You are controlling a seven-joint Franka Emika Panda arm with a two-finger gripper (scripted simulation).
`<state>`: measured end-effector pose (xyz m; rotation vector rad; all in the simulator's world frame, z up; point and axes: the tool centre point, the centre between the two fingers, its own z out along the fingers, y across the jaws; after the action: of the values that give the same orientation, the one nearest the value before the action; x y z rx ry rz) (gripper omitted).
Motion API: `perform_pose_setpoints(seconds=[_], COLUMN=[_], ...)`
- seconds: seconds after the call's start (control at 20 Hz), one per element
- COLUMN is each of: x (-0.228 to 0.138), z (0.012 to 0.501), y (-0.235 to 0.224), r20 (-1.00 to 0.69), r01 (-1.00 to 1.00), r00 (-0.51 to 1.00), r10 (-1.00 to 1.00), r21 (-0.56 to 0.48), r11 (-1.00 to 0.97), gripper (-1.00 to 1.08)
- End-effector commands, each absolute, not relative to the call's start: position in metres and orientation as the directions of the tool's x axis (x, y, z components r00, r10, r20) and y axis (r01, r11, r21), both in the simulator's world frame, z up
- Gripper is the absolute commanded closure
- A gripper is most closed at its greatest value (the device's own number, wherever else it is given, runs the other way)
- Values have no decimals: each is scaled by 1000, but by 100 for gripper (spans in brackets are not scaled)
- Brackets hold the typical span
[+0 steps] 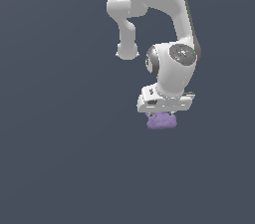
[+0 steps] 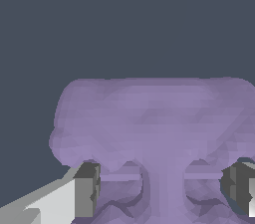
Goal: Pick up the object and move it to a goal position.
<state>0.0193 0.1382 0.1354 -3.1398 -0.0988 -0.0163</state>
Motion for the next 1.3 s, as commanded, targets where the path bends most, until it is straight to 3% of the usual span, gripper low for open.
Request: perform_pose_setpoints(seconds=[0.0,0.65,1.25], x=[31,83,104], z=[146,187,203], y=[147,185,199], r20=[9,3,1], r01=[63,65,66], r00=[998,998,998], r10=[63,65,66], r21=[0,0,0], r11=[-998,-998,-998], gripper=[108,108,108])
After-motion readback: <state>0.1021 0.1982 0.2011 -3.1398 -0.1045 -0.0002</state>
